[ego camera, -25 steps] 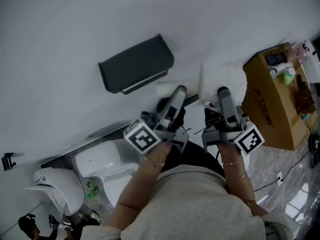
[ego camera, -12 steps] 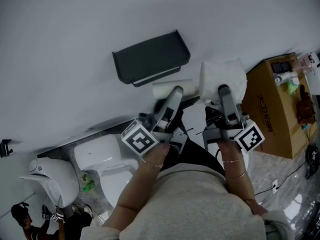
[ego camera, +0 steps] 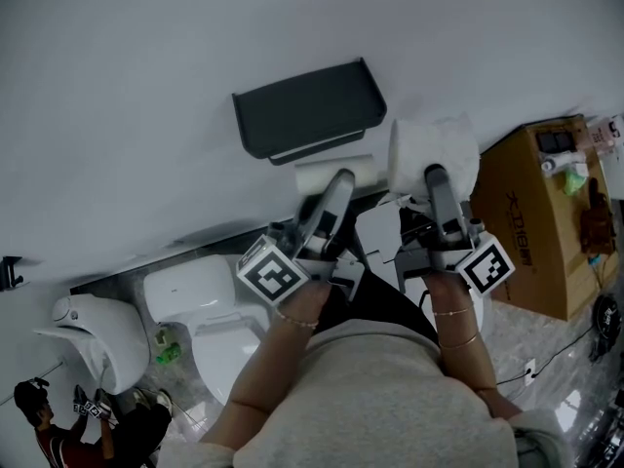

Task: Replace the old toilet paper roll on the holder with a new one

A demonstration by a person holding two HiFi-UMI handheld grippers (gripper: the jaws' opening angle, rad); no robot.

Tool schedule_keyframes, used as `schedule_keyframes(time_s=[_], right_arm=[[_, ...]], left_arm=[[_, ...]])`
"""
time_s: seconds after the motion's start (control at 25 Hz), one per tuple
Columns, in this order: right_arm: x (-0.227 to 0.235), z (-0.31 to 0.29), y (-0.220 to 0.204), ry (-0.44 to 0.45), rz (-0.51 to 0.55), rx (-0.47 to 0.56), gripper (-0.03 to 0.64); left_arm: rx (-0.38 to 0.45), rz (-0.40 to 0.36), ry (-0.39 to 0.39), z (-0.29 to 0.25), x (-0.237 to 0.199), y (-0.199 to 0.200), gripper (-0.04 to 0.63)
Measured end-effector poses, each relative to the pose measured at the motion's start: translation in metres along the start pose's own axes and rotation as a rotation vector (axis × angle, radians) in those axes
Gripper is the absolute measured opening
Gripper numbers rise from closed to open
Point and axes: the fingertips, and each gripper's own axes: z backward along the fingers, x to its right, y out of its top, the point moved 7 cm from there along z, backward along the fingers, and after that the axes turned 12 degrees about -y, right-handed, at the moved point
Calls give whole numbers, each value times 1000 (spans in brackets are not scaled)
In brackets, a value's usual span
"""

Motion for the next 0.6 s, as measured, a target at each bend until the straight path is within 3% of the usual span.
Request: schedule_keyframes(time_s=[0.6], right_arm=[[15,-25,-4,4,-17,-82,435]], left_arm=[[31,16,26,7,-7,0,209]])
